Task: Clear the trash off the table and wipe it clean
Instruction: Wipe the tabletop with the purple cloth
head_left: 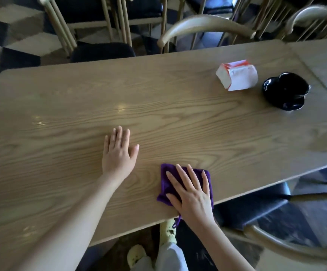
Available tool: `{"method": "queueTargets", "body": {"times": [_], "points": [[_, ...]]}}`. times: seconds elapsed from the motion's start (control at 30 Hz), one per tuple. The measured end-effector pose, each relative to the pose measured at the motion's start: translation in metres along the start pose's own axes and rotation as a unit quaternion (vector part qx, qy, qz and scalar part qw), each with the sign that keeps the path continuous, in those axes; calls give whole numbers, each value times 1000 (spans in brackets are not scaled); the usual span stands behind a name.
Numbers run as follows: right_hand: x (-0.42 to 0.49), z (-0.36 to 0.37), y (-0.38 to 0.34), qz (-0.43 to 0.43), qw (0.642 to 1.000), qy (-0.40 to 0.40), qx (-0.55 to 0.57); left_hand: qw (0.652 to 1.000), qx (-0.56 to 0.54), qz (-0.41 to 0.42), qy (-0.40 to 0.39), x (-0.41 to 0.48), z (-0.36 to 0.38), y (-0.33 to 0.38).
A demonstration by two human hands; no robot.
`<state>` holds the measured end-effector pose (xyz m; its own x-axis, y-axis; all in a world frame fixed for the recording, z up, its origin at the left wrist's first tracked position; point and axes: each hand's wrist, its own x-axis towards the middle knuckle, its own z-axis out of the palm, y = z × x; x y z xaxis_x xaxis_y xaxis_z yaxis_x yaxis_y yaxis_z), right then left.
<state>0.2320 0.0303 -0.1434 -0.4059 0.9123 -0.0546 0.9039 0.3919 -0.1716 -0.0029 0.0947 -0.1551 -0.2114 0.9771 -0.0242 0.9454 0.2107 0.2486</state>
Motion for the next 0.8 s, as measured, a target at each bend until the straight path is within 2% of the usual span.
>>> {"method": "queueTargets", "body": {"times": [0.27,0.8], "points": [[59,-4,28,79,996,37,-11,999,4,48,4,33,8,33],[323,-29,86,-5,1000,-2,-12,998,48,6,36,64,21,58]]}}
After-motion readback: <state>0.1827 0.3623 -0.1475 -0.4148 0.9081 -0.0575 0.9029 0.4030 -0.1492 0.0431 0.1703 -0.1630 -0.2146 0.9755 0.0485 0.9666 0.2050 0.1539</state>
